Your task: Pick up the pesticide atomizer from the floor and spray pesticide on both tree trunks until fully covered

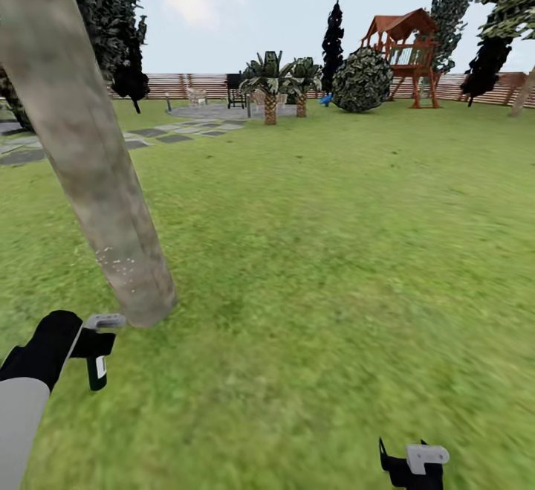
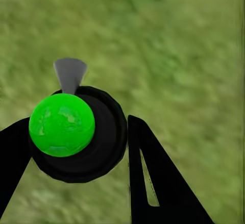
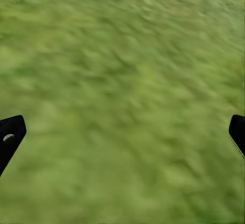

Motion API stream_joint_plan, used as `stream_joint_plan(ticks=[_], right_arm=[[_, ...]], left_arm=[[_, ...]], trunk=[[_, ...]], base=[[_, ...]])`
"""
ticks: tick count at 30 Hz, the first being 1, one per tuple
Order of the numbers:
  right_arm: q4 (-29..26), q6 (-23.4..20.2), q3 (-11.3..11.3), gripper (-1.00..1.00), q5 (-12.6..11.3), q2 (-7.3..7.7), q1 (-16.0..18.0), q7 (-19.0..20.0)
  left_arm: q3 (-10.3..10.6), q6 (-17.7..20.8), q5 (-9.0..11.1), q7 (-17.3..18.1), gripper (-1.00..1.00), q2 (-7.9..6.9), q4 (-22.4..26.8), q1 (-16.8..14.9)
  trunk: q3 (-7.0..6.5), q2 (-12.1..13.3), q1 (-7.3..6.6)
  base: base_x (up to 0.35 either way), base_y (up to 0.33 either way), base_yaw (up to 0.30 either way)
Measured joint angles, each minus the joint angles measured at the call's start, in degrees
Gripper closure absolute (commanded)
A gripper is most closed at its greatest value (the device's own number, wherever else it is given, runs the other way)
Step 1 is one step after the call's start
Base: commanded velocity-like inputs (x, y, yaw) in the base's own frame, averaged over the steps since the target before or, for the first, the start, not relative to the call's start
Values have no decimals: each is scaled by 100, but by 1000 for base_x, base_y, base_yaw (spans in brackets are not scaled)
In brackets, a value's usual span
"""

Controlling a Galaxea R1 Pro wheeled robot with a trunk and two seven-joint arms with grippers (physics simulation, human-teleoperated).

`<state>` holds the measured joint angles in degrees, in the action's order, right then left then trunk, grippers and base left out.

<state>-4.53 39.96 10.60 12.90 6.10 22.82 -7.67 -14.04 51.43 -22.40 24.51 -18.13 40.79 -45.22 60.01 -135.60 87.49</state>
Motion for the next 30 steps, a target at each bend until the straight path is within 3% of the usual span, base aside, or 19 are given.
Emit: stream_joint_plan(ticks=[14, 30], right_arm=[[0, 1, 0, -100, 2, 32, -1, -2], [9, 0, 0, -100, 2, 14, 1, -10]], left_arm=[[-19, -45, 2, -2, 100, 35, -10, 12], [-37, -44, -1, -1, 100, 102, 11, 14]], trunk=[[0, 0, 2], [0, 0, 0]], base=[[96, -257, 14], [195, -259, 263]])
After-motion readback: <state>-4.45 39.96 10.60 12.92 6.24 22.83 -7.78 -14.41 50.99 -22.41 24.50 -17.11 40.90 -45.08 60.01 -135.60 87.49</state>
